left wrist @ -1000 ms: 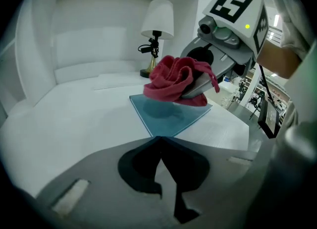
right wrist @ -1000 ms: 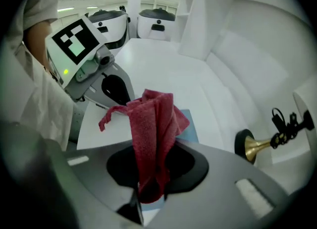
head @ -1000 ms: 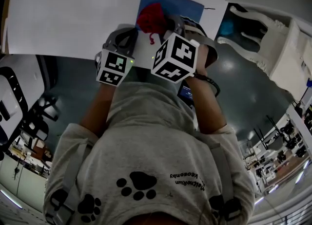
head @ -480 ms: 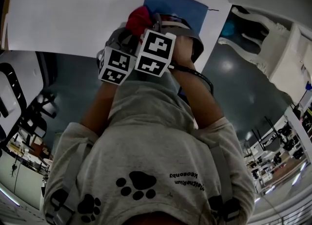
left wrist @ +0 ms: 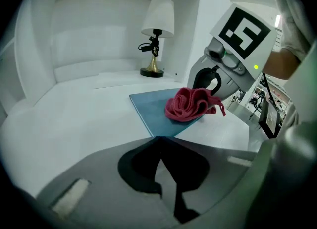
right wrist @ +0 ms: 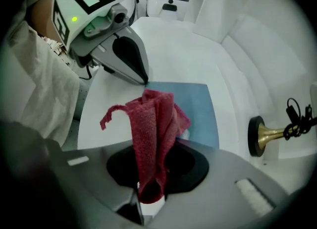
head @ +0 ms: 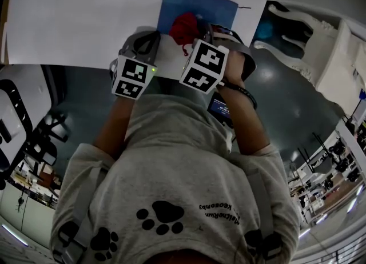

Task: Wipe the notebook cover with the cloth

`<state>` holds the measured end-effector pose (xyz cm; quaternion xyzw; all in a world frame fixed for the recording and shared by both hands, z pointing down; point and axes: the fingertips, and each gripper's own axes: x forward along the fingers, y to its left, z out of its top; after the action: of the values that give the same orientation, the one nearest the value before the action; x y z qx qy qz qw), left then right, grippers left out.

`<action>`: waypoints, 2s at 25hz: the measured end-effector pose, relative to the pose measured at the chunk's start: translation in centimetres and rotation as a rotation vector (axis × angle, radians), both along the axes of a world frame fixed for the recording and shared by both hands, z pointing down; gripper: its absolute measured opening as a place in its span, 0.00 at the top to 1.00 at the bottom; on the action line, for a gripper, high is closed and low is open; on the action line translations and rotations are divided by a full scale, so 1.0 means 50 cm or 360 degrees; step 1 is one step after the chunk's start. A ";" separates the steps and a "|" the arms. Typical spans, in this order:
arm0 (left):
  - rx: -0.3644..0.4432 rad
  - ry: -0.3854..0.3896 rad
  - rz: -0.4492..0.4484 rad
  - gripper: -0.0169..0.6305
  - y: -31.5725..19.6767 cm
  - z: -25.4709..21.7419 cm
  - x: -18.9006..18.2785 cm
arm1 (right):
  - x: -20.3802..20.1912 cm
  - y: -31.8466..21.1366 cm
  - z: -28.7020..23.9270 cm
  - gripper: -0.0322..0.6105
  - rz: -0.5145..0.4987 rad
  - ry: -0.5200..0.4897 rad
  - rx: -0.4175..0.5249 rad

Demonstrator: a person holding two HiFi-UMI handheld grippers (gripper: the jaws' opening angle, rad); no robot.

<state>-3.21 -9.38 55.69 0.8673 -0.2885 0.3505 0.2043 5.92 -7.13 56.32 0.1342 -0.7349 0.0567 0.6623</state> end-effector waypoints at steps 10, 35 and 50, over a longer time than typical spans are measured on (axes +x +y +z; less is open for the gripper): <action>-0.0003 -0.0001 -0.0001 0.98 0.002 0.002 -0.013 | 0.132 0.035 -0.001 0.83 0.0249 0.0079 -0.0042; 0.0284 0.0128 -0.0047 0.98 -0.048 -0.194 0.021 | 0.202 -0.013 -0.288 0.83 0.0962 -0.0385 0.0593; 0.0867 0.0611 -0.0190 0.98 -0.097 -0.582 0.086 | 0.113 -0.078 -0.632 0.83 0.1029 -0.1088 0.1419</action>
<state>1.09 -14.21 26.57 0.9218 -0.3781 0.0782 0.0359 11.57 -11.02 24.74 0.5852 -0.7800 -0.0179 0.2212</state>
